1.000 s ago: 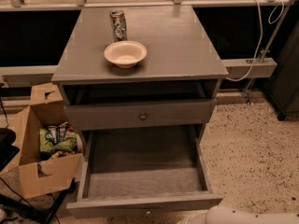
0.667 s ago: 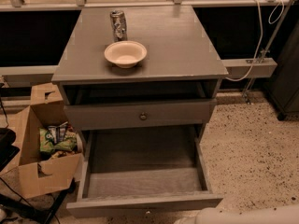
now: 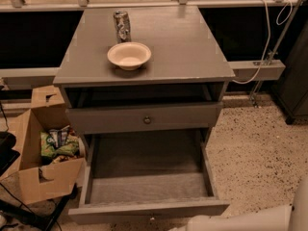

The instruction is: Close middle drawer

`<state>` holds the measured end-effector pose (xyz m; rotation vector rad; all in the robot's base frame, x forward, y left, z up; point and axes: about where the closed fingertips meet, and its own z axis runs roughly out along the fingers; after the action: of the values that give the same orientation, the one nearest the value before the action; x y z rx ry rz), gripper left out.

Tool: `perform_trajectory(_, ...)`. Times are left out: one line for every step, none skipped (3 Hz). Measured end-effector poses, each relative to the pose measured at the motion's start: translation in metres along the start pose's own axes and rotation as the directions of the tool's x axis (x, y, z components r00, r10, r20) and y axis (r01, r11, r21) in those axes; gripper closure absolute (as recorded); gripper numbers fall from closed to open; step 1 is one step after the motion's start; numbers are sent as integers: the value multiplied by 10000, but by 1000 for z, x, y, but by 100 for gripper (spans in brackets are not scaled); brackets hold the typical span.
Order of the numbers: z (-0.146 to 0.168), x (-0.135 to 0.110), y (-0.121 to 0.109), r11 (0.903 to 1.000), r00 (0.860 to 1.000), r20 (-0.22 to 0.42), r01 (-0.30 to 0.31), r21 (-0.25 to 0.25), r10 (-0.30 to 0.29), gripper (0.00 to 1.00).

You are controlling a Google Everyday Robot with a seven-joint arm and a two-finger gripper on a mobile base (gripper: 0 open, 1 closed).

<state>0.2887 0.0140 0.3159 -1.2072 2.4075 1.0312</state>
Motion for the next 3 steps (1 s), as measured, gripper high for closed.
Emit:
perform_trajectory(24, -7, -1, 9995, 9998, 171, -78, -301, 83, 100)
perform_trajectory(46, -15, -8, 9991, 9995, 277, -115, -415, 127, 100)
perform_trajectory(66, -30, -27, 9997, 9994, 336, -82, -243, 90, 100)
